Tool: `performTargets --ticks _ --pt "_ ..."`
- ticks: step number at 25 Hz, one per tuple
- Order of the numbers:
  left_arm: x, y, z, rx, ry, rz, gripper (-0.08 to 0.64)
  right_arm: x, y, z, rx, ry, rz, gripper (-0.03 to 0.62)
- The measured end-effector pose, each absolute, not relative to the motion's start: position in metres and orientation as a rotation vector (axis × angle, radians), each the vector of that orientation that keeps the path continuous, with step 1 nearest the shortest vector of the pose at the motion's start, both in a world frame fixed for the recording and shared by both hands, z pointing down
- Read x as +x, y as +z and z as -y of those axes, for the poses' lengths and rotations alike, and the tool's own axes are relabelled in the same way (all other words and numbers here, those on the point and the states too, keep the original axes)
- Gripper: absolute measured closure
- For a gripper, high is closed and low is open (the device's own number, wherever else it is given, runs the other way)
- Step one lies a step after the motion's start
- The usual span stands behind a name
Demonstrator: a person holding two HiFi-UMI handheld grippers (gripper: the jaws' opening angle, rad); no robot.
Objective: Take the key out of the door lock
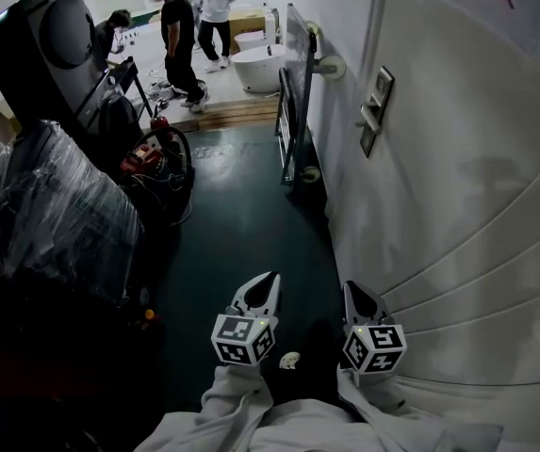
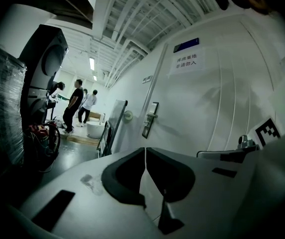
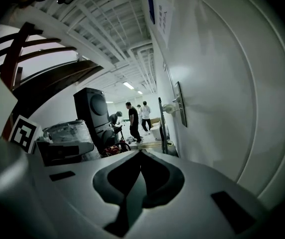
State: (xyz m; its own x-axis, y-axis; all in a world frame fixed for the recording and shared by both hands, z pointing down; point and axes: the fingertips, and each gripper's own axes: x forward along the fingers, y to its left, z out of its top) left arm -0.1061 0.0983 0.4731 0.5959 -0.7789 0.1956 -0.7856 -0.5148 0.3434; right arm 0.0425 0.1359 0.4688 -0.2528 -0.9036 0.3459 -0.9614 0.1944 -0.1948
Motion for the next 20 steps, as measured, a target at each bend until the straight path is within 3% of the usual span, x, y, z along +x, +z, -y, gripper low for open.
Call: performTargets --ticks 20 --pt "-0.080 0.478 -0.023 2.449 0.041 1.227 0.541 0.061 0.475 -0.053 1.834 0.559 2.317 0.540"
